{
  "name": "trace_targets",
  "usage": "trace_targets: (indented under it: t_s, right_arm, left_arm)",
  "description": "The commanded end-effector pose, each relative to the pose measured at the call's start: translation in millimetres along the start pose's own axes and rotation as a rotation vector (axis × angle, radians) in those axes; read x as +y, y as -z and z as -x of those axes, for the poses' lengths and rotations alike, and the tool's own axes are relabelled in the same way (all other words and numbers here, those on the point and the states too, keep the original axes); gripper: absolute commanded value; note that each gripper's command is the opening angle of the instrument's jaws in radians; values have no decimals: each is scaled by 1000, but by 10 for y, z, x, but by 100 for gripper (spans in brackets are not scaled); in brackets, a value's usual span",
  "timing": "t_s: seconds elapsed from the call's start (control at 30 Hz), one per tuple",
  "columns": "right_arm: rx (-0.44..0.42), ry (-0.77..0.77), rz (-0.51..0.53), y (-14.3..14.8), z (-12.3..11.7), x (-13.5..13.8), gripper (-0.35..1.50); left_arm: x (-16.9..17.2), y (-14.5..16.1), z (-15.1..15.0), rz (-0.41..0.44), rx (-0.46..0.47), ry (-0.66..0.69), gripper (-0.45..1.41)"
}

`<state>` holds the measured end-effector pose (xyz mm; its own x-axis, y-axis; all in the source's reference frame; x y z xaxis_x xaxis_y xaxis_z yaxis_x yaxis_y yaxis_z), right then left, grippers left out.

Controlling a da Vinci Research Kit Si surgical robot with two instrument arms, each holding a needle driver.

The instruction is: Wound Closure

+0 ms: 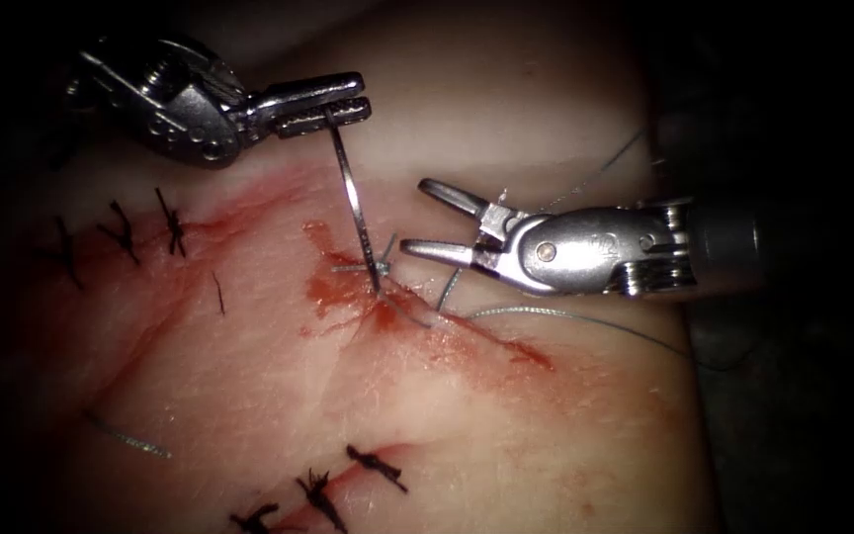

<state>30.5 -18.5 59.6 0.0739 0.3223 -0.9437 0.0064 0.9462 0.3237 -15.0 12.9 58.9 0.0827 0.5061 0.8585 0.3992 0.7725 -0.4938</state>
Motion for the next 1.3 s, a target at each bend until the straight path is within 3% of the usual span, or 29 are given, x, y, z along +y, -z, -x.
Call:
trace_targets:
  t_s: [0.03, 0.23, 0.33, 0.43, 0.7, 1.07, 1.17, 1.3]
  right_arm:
    - [-12, -104, -95, -21, -2, -17, -35]
    - [-75, -134, -303, -40, -1, -45, -35]
    - [-157, -172, -461, -41, 12, -73, -35]
    - [-212, -244, -541, -33, 17, -93, -35]
    - [-325, -424, -524, 24, 20, -124, -35]
    - [-527, -552, -464, 95, 19, -136, -35]
    - [-613, -547, -472, 118, 17, -136, -35]
    - [-704, -567, -488, 146, 11, -137, -35]
  left_arm:
    - [4, -3, -2, 29, 5, -43, -45]
    - [41, 6, -2, 125, 42, -263, -45]
    - [66, 13, -11, 186, 90, -574, -45]
    - [85, 25, -22, 171, 136, -916, -45]
    - [138, 82, -51, 61, 206, -1281, -45]
    - [227, 171, -66, -101, 382, -1548, -45]
    - [244, 184, -65, -154, 399, -1666, -45]
    - [254, 194, -62, -179, 408, -1710, -45]
